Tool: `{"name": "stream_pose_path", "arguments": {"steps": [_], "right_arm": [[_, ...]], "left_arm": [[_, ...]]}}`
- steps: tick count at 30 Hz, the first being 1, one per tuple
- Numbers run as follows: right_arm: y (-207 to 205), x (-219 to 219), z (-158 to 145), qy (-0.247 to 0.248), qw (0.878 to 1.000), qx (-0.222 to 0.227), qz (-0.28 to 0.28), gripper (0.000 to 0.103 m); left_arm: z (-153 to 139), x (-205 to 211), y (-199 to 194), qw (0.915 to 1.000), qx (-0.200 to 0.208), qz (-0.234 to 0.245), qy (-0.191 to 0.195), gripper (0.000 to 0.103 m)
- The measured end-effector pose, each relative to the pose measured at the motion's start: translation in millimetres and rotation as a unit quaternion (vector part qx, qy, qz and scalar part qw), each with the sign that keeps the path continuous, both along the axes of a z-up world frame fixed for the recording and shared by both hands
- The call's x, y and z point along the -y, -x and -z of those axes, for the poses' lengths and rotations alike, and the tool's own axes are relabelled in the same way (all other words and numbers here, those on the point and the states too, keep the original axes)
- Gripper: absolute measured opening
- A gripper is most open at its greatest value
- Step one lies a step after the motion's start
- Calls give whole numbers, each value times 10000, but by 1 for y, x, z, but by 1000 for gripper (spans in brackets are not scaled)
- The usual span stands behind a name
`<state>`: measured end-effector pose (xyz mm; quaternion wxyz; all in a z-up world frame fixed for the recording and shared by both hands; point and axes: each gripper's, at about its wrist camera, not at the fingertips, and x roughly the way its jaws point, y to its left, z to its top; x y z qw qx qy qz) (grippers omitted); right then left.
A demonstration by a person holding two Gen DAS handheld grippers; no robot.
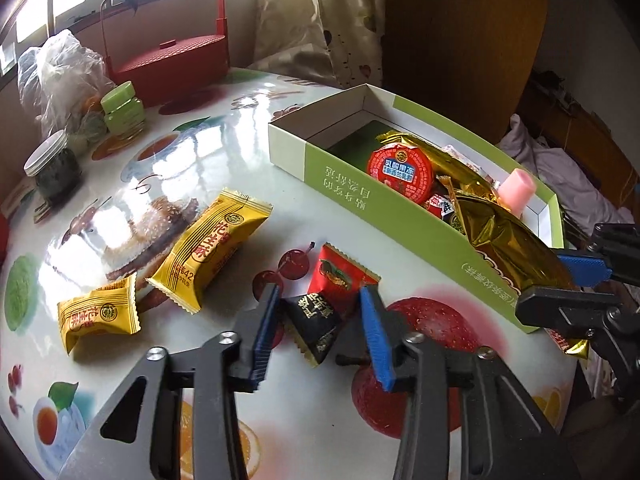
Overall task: Organize snacks
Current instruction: 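Grasp the red-black triangular candy with the left tool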
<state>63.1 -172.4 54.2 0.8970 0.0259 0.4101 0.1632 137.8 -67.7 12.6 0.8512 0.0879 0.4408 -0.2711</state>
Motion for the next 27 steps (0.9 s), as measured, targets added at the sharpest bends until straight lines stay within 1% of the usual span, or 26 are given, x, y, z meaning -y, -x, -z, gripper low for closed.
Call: {"name": "stream_pose_path", "arguments": {"steps": [1, 2, 3, 14, 27], "right_arm": [[0, 1, 0, -1, 10000, -2, -2, 21], [0, 1, 0, 2, 10000, -3, -2, 21], [0, 1, 0, 0, 10000, -4, 3, 21], [1, 1, -1, -1, 10000, 5, 4, 21], [5, 1, -7, -4, 10000, 91, 21, 21]], "left_arm": [[0, 0, 0, 10000, -8, -4, 19, 37], [0, -1, 0, 10000, -13, -19, 33, 34], [0, -2, 0, 10000, -18, -38, 51, 27], [-2, -4, 4, 9997, -56, -163, 166, 26], [-21, -11, 13, 9992, 169, -268, 239, 26]]}}
